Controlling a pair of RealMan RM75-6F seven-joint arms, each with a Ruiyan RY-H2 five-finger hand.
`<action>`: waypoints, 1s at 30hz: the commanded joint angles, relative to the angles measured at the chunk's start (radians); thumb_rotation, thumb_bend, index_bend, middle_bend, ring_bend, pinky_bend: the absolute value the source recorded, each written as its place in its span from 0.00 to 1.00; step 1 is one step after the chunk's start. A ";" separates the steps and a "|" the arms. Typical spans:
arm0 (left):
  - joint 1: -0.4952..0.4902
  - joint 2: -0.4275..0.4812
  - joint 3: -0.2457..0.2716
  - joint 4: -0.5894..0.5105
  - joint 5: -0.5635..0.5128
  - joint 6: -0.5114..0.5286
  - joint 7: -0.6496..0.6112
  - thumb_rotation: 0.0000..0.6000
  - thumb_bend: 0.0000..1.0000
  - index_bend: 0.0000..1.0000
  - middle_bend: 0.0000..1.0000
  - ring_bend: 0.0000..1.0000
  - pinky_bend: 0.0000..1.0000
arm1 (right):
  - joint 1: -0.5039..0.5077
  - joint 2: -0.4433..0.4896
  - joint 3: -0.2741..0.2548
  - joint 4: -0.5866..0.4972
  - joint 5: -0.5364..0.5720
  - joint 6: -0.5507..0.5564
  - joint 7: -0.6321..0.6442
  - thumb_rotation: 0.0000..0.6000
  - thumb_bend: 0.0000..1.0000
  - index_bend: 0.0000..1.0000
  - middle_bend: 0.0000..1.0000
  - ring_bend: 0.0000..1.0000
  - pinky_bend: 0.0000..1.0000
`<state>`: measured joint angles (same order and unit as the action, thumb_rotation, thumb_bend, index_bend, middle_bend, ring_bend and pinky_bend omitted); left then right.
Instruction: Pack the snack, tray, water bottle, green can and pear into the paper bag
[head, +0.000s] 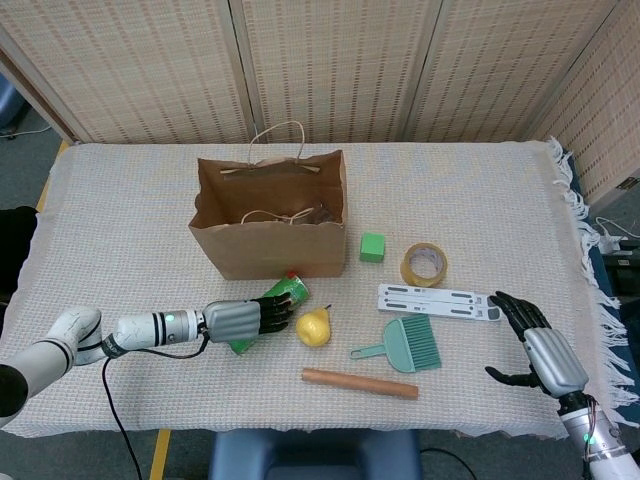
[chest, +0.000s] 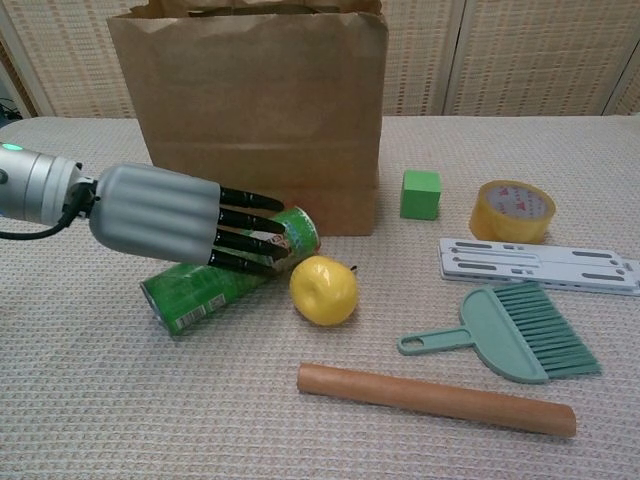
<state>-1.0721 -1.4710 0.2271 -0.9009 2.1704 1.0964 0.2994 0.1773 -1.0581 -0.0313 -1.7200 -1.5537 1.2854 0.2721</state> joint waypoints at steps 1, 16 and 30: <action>0.001 0.003 0.003 0.006 -0.005 0.008 0.002 1.00 0.35 0.00 0.00 0.00 0.00 | 0.001 -0.001 -0.001 0.001 0.000 -0.002 -0.003 1.00 0.06 0.00 0.00 0.00 0.00; 0.017 -0.017 0.032 0.045 -0.025 -0.001 -0.002 1.00 0.35 0.00 0.00 0.00 0.00 | 0.006 0.005 -0.003 -0.010 0.006 -0.018 -0.004 1.00 0.06 0.00 0.00 0.00 0.00; 0.021 -0.038 0.106 0.114 0.001 0.018 -0.055 1.00 0.36 0.00 0.00 0.00 0.00 | 0.008 0.006 -0.002 -0.013 0.012 -0.023 -0.002 1.00 0.06 0.00 0.00 0.00 0.00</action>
<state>-1.0476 -1.5099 0.3245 -0.7902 2.1631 1.1069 0.2523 0.1848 -1.0519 -0.0332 -1.7335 -1.5421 1.2626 0.2701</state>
